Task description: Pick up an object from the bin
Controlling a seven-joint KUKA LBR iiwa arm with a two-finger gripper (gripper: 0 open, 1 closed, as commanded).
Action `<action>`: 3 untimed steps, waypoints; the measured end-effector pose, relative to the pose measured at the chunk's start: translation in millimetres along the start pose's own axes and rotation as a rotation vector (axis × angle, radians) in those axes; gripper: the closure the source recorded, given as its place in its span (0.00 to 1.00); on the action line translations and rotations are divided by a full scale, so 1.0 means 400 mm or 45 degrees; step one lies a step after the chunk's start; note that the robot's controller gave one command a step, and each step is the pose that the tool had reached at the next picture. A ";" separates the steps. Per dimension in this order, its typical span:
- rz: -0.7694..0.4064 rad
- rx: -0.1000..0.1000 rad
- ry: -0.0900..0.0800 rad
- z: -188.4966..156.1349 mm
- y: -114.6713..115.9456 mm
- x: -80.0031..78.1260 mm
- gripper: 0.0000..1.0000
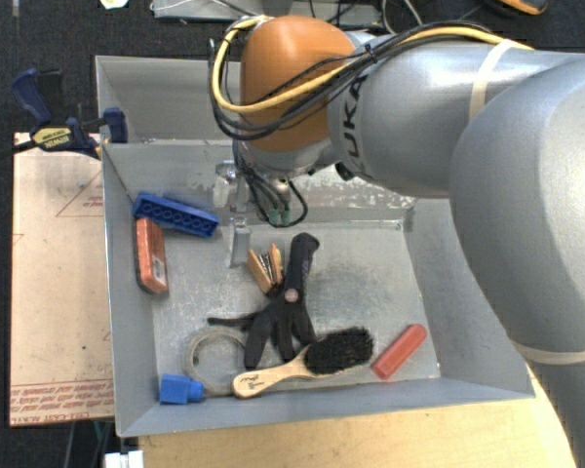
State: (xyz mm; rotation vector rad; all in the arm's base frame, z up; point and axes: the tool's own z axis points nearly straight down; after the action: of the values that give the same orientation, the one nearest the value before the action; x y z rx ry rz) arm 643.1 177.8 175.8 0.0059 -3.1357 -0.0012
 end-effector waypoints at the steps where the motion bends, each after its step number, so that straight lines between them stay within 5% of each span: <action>1: 0.003 -0.002 -0.010 -0.012 -0.001 -0.005 0.00; 2: -0.082 -0.002 -0.010 0.037 -0.176 0.097 0.00; 3: -0.031 -0.002 -0.019 0.104 -0.119 0.053 0.00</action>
Offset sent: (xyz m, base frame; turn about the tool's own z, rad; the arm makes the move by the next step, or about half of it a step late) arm -0.0503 -0.0931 -0.0204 -0.0810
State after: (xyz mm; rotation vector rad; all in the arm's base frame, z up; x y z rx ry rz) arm 622.0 130.4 134.4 0.0440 -3.1500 -0.0037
